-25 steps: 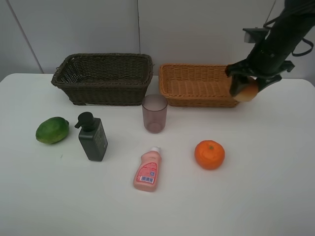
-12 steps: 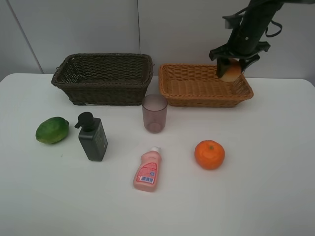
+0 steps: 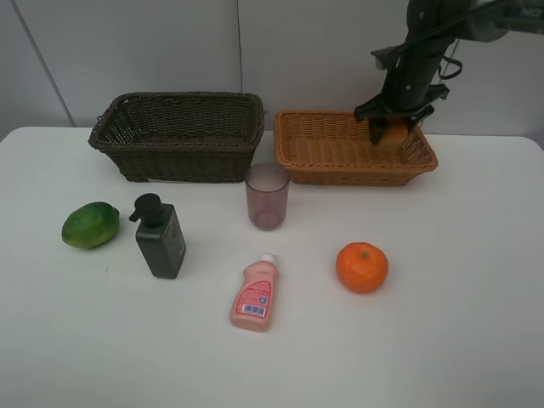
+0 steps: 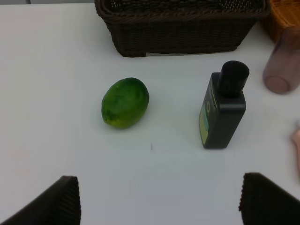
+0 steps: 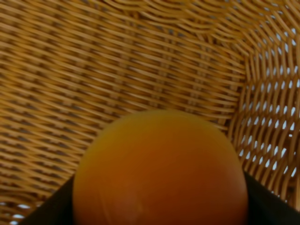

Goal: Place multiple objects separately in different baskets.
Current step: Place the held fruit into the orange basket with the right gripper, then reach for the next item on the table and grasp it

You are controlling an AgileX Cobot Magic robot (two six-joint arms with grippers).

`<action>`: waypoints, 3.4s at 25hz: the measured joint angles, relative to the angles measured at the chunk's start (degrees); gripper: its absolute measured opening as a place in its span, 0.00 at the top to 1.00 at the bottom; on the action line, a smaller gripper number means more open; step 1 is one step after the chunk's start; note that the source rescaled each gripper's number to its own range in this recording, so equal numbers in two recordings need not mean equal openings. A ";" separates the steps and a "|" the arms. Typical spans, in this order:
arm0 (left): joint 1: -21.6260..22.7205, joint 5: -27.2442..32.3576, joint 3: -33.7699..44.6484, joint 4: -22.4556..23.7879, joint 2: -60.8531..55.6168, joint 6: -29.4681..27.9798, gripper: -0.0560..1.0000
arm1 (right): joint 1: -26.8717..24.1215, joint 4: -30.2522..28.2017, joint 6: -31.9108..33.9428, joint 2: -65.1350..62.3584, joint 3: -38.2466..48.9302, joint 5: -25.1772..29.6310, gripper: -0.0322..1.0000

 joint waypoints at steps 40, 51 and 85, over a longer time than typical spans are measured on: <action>0.00 0.00 0.00 0.00 0.00 0.00 0.10 | 2.58 4.00 -1.25 -10.34 0.87 6.39 0.42; 0.00 0.00 0.00 0.00 0.00 0.00 0.10 | 6.99 4.47 0.48 -20.74 22.64 6.50 0.42; 0.00 0.00 0.00 0.00 0.00 0.00 0.10 | 19.37 7.56 1.32 -25.06 49.62 -9.21 0.42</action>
